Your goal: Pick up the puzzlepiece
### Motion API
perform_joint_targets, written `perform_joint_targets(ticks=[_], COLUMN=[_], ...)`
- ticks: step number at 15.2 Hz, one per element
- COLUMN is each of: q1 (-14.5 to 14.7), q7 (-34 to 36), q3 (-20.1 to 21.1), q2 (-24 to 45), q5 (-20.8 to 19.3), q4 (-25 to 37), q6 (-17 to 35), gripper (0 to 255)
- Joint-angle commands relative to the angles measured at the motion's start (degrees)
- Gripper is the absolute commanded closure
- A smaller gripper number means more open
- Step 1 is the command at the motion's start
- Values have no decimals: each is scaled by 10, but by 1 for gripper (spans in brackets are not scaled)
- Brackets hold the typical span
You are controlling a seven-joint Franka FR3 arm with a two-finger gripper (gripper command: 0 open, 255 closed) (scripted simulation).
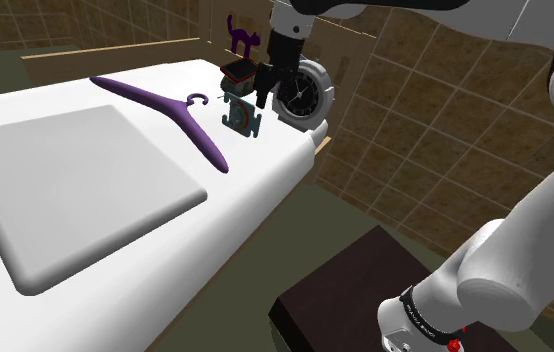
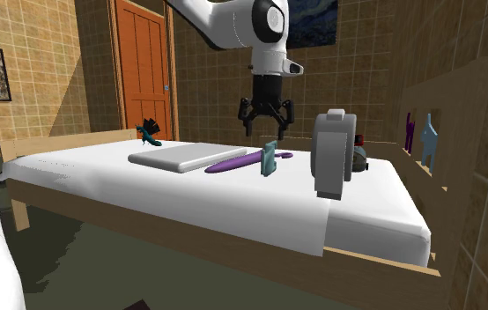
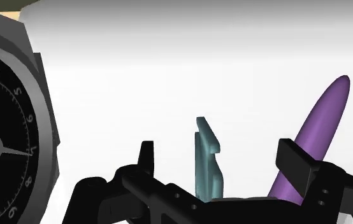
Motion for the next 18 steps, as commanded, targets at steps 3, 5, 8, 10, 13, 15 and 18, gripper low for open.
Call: perform_joint_targets(ticks=[3,5,8,10,13,15,18], q1=[17,17,17,17,17,17,17], q7=[-3,-4,-4,-4,-5,-5,-5], q3=[12,12,11,11,11,11,11], q2=[92,95,95,95,96,97,97], q5=[-23,-24,-23,-24,-24,-24,-24], q4=[108,103,80,65,54,56,56], q6=[-9,-2,22,37,49,48,48], gripper=[0,0,0,0,0,255,255])
